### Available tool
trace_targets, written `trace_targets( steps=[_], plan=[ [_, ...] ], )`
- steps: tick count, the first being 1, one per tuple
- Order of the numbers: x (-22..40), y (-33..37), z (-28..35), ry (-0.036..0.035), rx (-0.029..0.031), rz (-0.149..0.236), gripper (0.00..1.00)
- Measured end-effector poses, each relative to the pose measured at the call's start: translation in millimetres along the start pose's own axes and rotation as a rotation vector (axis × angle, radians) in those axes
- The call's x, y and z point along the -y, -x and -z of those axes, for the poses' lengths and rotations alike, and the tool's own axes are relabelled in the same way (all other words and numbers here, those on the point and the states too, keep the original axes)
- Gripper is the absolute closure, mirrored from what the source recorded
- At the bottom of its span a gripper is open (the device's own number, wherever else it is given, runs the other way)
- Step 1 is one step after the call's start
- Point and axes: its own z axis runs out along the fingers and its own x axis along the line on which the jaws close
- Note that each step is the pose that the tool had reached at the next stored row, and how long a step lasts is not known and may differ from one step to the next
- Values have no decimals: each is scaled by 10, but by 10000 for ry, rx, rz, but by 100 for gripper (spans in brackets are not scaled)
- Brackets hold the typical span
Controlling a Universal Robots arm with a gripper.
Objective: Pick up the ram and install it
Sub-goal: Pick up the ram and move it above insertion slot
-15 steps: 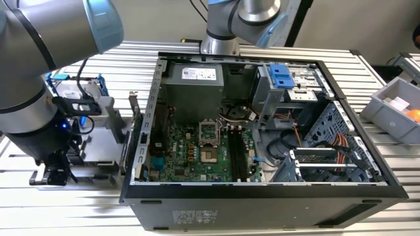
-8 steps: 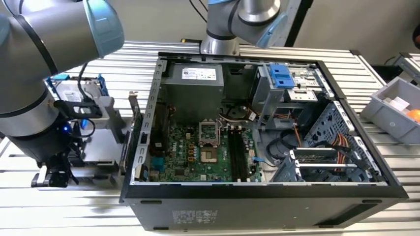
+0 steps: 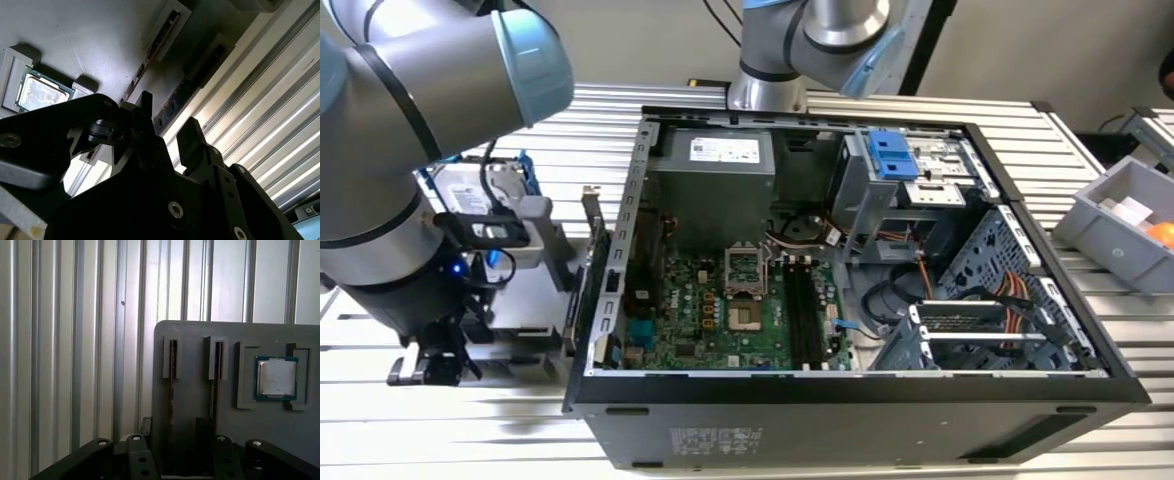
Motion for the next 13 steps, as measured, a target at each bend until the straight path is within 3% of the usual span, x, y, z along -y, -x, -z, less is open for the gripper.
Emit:
trace_targets(
  steps=[13],
  plan=[
    [2, -10, -91, -1, 1, -7, 0]
  ],
)
